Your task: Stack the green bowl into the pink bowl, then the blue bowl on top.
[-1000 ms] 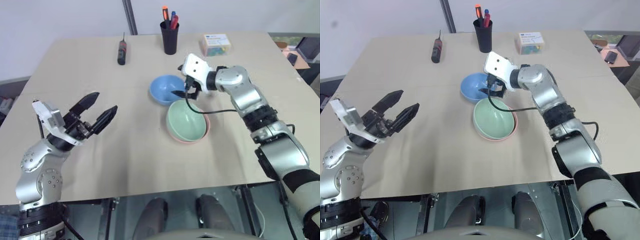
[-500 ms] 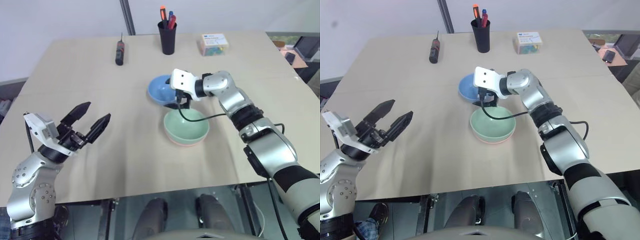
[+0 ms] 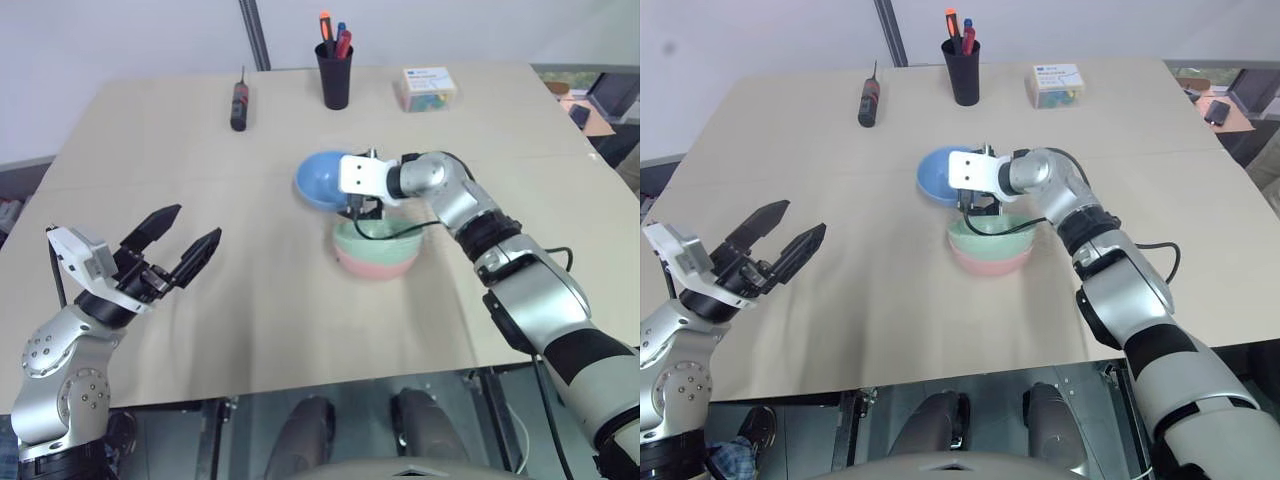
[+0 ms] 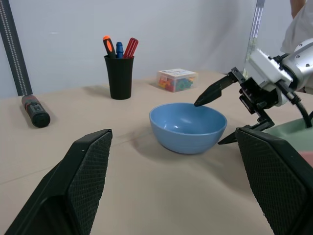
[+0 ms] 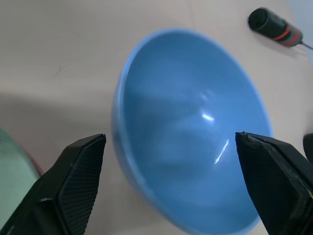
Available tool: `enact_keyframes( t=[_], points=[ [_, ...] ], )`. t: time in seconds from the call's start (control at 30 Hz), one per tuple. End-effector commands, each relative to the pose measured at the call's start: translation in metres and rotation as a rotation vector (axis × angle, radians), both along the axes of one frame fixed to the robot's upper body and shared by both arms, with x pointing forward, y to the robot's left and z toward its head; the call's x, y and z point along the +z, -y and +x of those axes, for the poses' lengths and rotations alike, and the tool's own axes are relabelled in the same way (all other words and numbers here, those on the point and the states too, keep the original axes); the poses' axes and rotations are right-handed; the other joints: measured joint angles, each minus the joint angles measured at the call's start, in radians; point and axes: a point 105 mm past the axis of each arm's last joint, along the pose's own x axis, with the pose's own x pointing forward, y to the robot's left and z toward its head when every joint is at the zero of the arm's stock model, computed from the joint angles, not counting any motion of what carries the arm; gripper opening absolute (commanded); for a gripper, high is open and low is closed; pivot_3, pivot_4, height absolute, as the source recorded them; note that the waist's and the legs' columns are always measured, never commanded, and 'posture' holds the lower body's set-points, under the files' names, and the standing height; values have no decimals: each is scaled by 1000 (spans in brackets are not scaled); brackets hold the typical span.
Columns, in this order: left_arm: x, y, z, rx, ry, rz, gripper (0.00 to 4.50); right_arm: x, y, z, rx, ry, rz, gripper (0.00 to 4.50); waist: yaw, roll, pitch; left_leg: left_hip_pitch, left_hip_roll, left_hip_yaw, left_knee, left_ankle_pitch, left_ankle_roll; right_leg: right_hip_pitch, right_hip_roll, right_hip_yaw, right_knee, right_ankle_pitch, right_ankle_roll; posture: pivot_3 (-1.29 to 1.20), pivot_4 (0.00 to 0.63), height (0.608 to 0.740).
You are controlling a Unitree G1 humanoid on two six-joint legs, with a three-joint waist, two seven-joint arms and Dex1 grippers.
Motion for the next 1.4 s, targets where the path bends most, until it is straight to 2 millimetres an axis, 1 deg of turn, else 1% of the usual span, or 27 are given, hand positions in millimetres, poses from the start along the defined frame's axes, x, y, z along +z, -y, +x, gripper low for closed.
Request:
enact_keyframes(
  t=[0.03,0.07,0.1,0.2,0.27,0.43,0.63,0.8,0.93,1.13,1.2,1.27,1.4],
  points=[
    [7,3,-2,-6,36,32,4321,6,-10,-4,46,40,-6,2925,-1,0,0,0,0,0,0,0,0,0,0,0,0,0,0,0,150,740],
    [7,3,-2,-7,35,32,4321,5,-11,-4,51,39,-7,2620,-2,0,0,0,0,0,0,0,0,0,0,0,0,0,0,0,150,740],
    [6,3,-2,-7,34,33,4321,5,-12,-5,54,39,-9,2130,-2,0,0,0,0,0,0,0,0,0,0,0,0,0,0,0,150,740],
    [6,4,-2,-11,33,31,4321,4,-14,-6,61,39,-9,978,-1,0,0,0,0,0,0,0,0,0,0,0,0,0,0,0,150,740],
    [6,4,-2,-13,33,30,4321,4,-14,-6,64,40,-8,45,-1,0,0,0,0,0,0,0,0,0,0,0,0,0,0,0,150,740],
    [6,5,-1,-21,29,33,4321,6,-14,-8,77,44,3,45,0,0,0,0,0,0,0,0,0,0,0,0,0,0,0,0,150,740],
    [4,9,1,-54,19,35,4321,29,-16,-17,133,62,74,45,0,0,0,0,0,0,0,0,0,0,0,0,0,0,0,0,150,740],
    [0,17,5,-113,7,43,4321,52,-8,-44,225,3,163,45,3,0,0,0,0,0,-1,0,0,0,0,0,-1,0,0,0,150,740],
    [1,25,14,-177,9,49,4321,80,5,-70,267,-74,277,45,9,0,0,-1,0,-1,-1,0,0,0,-5,-1,0,0,0,0,150,740],
    [3,34,26,-255,8,63,4321,98,24,-101,286,-133,320,45,14,0,0,-1,0,-2,-1,0,0,0,-5,-2,-1,0,0,0,150,740],
    [4,36,31,-281,10,72,4321,99,30,-115,302,-161,308,45,16,0,0,-1,-1,-2,-1,0,0,0,-5,-2,-1,0,0,0,150,740],
    [6,40,36,-309,12,82,4321,92,36,-132,317,-218,282,45,24,0,0,-2,-1,-2,-1,0,0,0,-5,-2,-1,0,0,0,150,740],
    [8,45,42,-348,25,91,4321,74,44,-150,305,-287,254,45,28,0,0,-2,-1,-2,-1,0,1,0,-5,-3,-2,0,0,0,150,740]
  ],
)
